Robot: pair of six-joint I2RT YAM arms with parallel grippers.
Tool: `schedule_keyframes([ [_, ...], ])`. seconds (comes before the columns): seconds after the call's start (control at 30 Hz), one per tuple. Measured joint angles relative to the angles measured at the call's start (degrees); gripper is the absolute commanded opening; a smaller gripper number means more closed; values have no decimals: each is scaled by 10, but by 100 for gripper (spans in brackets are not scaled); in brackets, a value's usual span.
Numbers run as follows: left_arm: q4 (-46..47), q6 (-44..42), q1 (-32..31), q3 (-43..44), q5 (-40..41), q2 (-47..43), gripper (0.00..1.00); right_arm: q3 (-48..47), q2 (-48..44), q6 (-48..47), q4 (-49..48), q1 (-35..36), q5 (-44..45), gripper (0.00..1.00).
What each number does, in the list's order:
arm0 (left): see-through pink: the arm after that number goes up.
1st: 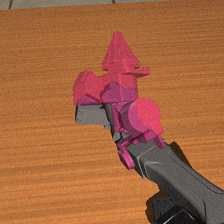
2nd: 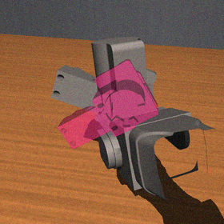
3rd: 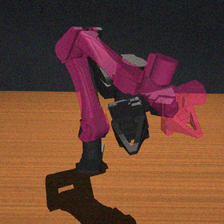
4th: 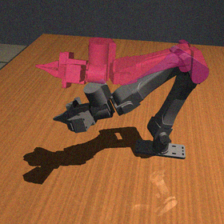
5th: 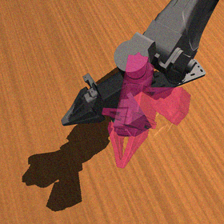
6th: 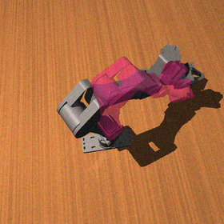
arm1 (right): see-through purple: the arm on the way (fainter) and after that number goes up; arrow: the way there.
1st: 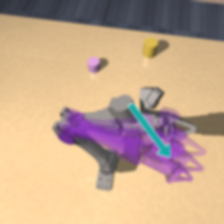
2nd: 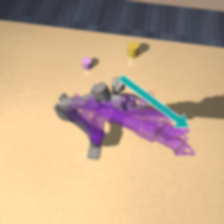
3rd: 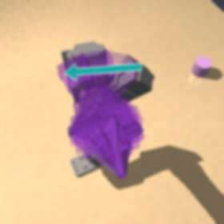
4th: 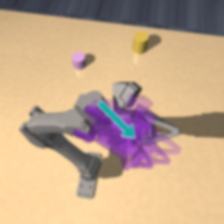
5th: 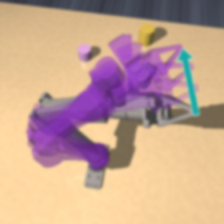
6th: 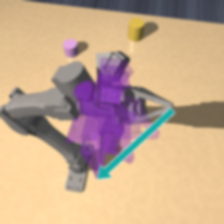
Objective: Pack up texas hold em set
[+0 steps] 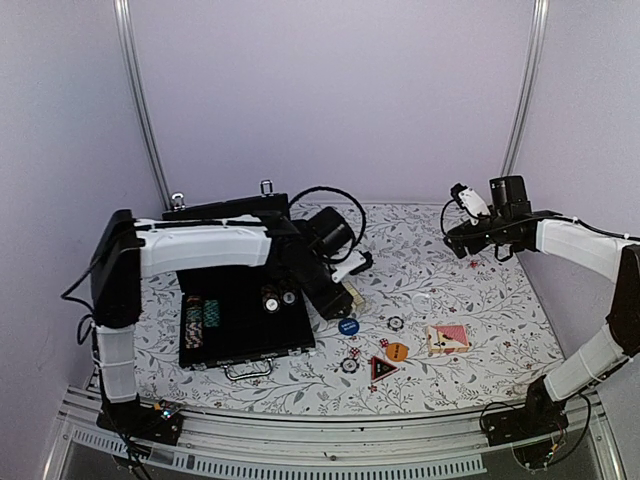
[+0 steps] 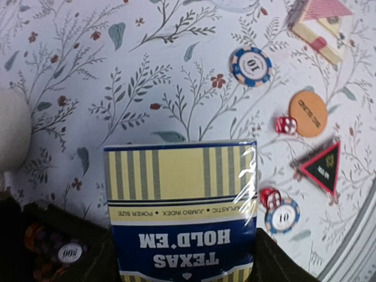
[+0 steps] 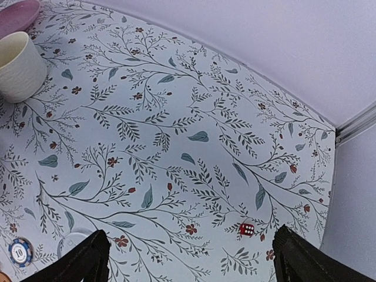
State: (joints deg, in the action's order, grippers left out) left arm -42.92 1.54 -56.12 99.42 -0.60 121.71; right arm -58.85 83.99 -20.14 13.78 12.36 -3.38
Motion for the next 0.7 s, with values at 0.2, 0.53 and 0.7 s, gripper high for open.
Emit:
schedule_keyframes([
  [0.2, 25, -73, 28, -191, 16, -249, 56, -1, 7, -3, 2, 1, -3, 94],
  [0.53, 45, -198, 159, -422, 76, -440, 56, -8, 19, -4, 16, 13, -7, 94],
  [0.7, 75, -285, 193, -448, 58, -487, 57, -8, 19, -4, 18, 16, -10, 94],
])
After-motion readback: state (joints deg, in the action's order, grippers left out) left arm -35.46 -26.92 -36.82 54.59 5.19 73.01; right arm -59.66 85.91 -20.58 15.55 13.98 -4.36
